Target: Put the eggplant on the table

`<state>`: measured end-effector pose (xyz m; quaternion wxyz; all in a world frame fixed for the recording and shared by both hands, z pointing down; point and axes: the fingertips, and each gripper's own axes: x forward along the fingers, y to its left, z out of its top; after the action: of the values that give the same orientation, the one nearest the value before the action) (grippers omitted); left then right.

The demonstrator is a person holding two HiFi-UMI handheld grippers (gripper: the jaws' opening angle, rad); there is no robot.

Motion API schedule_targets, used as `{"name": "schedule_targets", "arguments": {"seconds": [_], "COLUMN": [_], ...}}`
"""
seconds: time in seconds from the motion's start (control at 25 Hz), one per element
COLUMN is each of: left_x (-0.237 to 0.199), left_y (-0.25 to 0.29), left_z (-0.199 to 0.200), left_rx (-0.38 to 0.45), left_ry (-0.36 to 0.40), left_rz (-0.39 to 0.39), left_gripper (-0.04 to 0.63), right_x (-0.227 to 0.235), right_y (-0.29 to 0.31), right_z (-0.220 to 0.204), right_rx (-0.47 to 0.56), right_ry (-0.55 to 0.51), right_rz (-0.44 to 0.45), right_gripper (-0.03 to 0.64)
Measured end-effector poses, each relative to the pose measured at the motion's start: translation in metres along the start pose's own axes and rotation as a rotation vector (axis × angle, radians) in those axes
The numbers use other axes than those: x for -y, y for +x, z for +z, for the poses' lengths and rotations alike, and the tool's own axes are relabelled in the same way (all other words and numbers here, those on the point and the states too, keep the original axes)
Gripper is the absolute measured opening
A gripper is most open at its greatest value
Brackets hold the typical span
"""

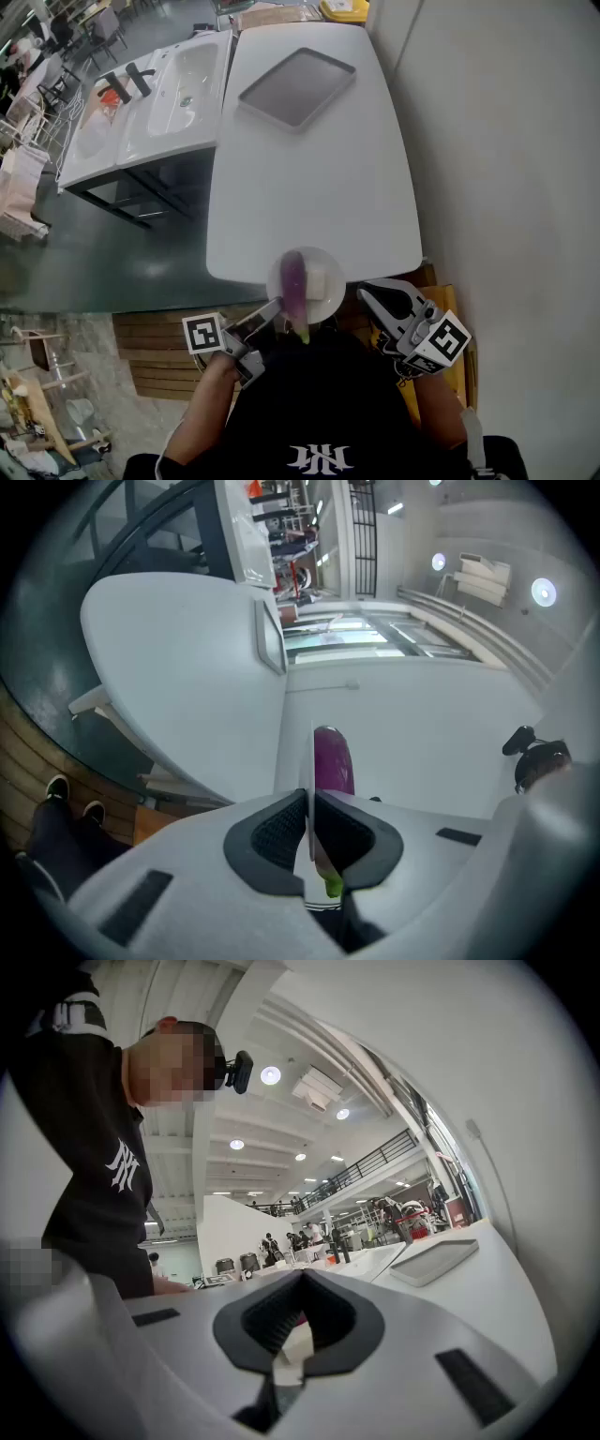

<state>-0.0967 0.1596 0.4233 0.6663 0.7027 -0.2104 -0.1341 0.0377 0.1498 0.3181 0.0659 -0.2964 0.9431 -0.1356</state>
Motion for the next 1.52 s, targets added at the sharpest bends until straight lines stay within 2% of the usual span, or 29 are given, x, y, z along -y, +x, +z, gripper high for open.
{"name": "schedule_targets", "arguments": {"seconds": [0.32,0.52,0.84,0.88,0.96,1.36,1.52], "left_x": [0.008,0.018,0.027,0.025,0.021,0.01,0.008], "left_y": [-0.002,-0.009,-0.029,-0.032,-0.037,-0.058,-0.057], "left_z": [0.0,0.0,0.009,0.011,0.015,0.042,0.061], "left_rx": [0.009,0.016,0.003,0.001,-0.003,-0.007,0.012], "left_ry": [0.013,0.014,0.012,0.008,-0.001,-0.01,-0.02], "left_rz": [-0.018,-0.032,-0.053,-0.051,-0.048,-0.073,-0.088], "left_gripper": [0.017,0.017,0.018,0.018,0.018,0.018,0.018], "right_x": [-0.005,0.001,0.004,0.003,0.0,-0.004,0.005], "right_y": [-0.001,-0.007,-0.002,0.001,0.007,0.032,0.041], "right_z": [-0.004,0.006,0.002,0.002,0.001,-0.008,-0.007], "right_rx": [-0.005,0.046,0.03,0.034,0.044,0.014,-0.001], "right_ry": [-0.008,0.065,0.097,0.106,0.121,0.125,0.127], "right_rz": [-0.011,-0.052,-0.106,-0.105,-0.101,-0.157,-0.171], "right_gripper": [0.003,0.005,0.009,0.014,0.074,0.078,0.114]}}
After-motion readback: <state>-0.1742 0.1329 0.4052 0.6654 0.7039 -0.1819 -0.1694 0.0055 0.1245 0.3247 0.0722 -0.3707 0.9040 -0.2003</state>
